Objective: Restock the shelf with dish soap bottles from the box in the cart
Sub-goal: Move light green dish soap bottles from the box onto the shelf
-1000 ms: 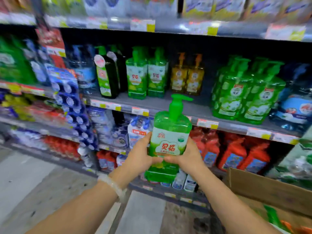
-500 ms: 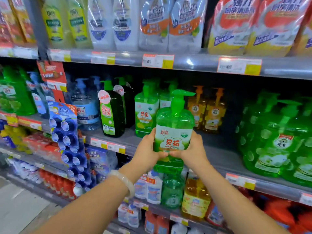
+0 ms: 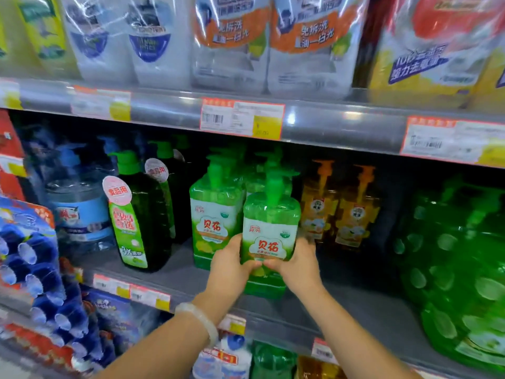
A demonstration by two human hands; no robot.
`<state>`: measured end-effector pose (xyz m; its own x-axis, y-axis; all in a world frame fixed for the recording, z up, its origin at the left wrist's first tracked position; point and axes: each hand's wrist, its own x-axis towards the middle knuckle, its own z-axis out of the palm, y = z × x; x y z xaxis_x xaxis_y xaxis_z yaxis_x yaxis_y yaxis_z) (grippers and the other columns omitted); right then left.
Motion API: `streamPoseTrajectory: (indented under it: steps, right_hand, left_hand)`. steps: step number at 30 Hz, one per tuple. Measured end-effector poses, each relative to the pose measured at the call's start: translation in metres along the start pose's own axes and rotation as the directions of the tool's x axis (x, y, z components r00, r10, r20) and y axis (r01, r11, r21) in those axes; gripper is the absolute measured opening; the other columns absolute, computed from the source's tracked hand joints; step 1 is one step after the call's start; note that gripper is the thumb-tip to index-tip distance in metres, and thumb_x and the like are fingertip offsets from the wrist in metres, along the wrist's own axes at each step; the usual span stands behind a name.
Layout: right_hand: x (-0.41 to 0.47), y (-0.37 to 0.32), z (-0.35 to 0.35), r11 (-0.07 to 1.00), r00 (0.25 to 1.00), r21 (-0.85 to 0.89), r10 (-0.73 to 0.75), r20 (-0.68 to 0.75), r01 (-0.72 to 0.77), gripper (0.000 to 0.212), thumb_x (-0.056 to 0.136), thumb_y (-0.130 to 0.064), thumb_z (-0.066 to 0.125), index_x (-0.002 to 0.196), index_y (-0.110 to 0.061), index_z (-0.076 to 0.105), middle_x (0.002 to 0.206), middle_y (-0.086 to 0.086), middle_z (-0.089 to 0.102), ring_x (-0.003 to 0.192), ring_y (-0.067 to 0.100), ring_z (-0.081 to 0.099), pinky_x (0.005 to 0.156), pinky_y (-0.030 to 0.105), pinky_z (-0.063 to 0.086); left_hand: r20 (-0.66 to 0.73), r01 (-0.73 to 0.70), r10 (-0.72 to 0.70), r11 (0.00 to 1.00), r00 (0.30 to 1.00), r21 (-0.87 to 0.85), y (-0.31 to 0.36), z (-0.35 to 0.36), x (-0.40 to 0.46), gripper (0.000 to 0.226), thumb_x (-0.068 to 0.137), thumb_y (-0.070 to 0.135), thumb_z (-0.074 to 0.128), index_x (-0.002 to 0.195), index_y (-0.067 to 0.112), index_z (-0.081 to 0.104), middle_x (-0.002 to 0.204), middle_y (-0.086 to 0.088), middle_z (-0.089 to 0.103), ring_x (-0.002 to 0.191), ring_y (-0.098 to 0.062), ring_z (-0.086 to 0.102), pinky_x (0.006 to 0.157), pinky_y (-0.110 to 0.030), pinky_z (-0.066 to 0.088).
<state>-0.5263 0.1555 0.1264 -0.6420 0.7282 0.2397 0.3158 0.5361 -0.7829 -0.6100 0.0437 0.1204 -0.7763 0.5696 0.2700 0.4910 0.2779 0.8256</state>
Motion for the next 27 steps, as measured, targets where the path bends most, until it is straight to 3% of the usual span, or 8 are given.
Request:
streamPoseTrajectory:
  steps: [4, 7, 10, 14, 19, 23, 27]
  right_hand:
    - [0.007, -0.001, 0.003, 0.999, 0.999, -0.041, -0.033, -0.012, 0.032, 0.070, 0.066, -0.022, 0.081, 0.128, -0.017, 0.050, 0.125, 0.006, 0.051, 0.122, 0.021, 0.040, 0.092, 0.031, 0.039]
    - [0.002, 0.001, 0.004, 0.997, 0.999, -0.075, -0.032, 0.021, 0.033, 0.084, 0.063, -0.020, 0.084, 0.134, -0.015, 0.040, 0.126, 0.007, 0.049, 0.121, 0.021, 0.042, 0.090, 0.029, 0.040]
    - [-0.004, 0.003, 0.006, 0.999, 0.999, -0.050, 0.014, 0.029, -0.012, 0.096, 0.059, -0.015, 0.087, 0.137, -0.012, 0.032, 0.124, 0.008, 0.049, 0.117, 0.022, 0.049, 0.085, 0.024, 0.041]
    - [-0.008, 0.000, 0.019, 0.998, 0.999, -0.050, 0.031, -0.025, -0.032, 0.095, 0.061, -0.010, 0.085, 0.138, -0.013, 0.031, 0.121, 0.007, 0.049, 0.109, 0.016, 0.049, 0.076, 0.015, 0.034]
    - [-0.005, -0.006, 0.031, 0.999, 0.997, -0.003, 0.051, -0.055, -0.051, 0.096, 0.064, -0.006, 0.082, 0.141, -0.018, 0.026, 0.124, 0.008, 0.045, 0.113, 0.022, 0.051, 0.085, 0.023, 0.039]
    - [-0.003, -0.007, 0.033, 0.996, 0.996, -0.024, 0.081, -0.049, -0.082, 0.099, 0.064, -0.007, 0.083, 0.143, -0.016, 0.023, 0.127, 0.009, 0.048, 0.116, 0.024, 0.052, 0.090, 0.028, 0.042]
    - [0.000, -0.007, 0.033, 0.995, 0.995, -0.005, 0.098, -0.028, -0.099, 0.099, 0.067, -0.006, 0.081, 0.144, -0.014, 0.019, 0.127, 0.004, 0.058, 0.115, 0.020, 0.057, 0.083, 0.022, 0.041]
  left_hand:
    - [-0.062, 0.006, 0.001, 0.993, 0.998, 0.115, -0.007, 0.000, 0.008, 0.039, 0.071, 0.028, 0.079, 0.100, 0.010, 0.059, 0.097, -0.007, 0.071, 0.091, -0.024, 0.066, 0.079, -0.037, 0.054]
    - [-0.070, -0.006, 0.020, 0.979, 0.997, 0.205, -0.010, -0.002, 0.007, 0.041, 0.073, 0.037, 0.076, 0.096, 0.009, 0.058, 0.093, -0.007, 0.069, 0.085, -0.025, 0.065, 0.072, -0.034, 0.052]
    - [-0.034, -0.033, 0.041, 0.973, 0.999, 0.228, -0.013, -0.002, 0.005, 0.038, 0.075, 0.033, 0.075, 0.098, 0.010, 0.056, 0.096, -0.007, 0.068, 0.085, -0.026, 0.065, 0.072, -0.035, 0.052]
    - [0.016, -0.017, 0.013, 0.963, 1.000, 0.268, -0.021, -0.006, 0.006, 0.033, 0.078, 0.027, 0.072, 0.090, 0.016, 0.044, 0.094, -0.007, 0.067, 0.087, -0.029, 0.064, 0.070, -0.035, 0.049]
    - [0.035, 0.033, -0.043, 0.967, 0.998, 0.253, -0.029, -0.011, 0.011, 0.023, 0.085, 0.026, 0.065, 0.091, 0.010, 0.050, 0.090, -0.010, 0.068, 0.087, -0.031, 0.063, 0.072, -0.037, 0.050]
    - [0.039, 0.063, -0.076, 0.963, 0.996, 0.263, -0.031, -0.009, 0.011, 0.028, 0.088, 0.032, 0.060, 0.097, 0.006, 0.054, 0.096, -0.013, 0.068, 0.092, -0.033, 0.063, 0.075, -0.036, 0.050]
    - [0.054, 0.083, -0.104, 0.949, 0.993, 0.303, -0.033, -0.006, 0.011, 0.029, 0.090, 0.033, 0.057, 0.099, 0.006, 0.057, 0.100, -0.014, 0.068, 0.095, -0.033, 0.063, 0.076, -0.035, 0.049]
